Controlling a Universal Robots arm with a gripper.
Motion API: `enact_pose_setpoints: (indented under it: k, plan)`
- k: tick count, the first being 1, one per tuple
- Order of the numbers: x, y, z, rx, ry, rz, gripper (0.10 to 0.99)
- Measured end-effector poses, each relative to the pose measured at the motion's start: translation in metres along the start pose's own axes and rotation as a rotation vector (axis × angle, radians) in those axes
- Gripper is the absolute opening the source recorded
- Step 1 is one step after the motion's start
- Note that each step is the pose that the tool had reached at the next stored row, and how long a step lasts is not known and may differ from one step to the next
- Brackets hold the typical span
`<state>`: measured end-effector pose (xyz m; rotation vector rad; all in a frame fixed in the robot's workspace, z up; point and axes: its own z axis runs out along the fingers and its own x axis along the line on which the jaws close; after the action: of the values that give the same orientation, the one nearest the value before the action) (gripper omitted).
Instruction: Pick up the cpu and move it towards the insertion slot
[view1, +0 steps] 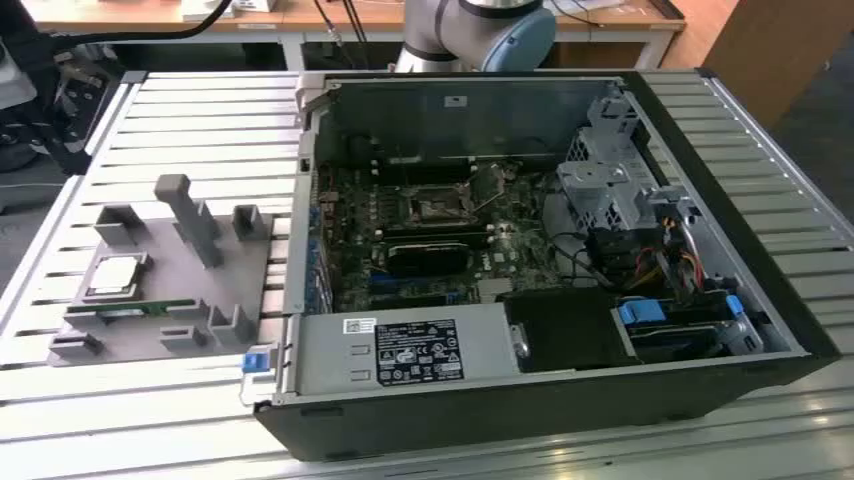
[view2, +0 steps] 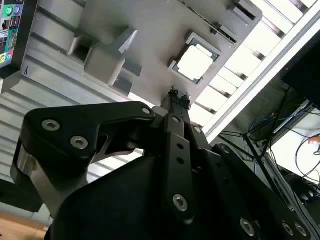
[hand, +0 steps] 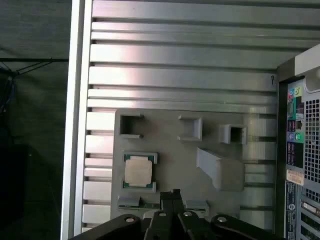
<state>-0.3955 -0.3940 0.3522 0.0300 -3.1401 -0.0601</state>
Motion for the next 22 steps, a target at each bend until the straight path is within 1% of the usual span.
enact_pose_setpoints:
  k: [4,6,9,13,15,19,22]
  plan:
    - [0.0003,0.0,0.0,0.0,0.0001,0.0,0.106]
    - [0.0022,0.0,0.0001,0.0,0.0002,0.0,0.106]
    - [0.0064,-0.0001,0.0004,0.0,0.0002,0.0,0.106]
    - [0.0155,-0.0006,0.0014,0.0,-0.0001,0.0,0.106]
    - [0.0201,-0.0016,0.0022,0.0,0.0,0.0,0.106]
    - [0.0226,-0.0061,0.0039,0.0,0.0,-0.002,0.106]
    - [0.0235,-0.0076,0.007,0.0,-0.0001,-0.002,0.106]
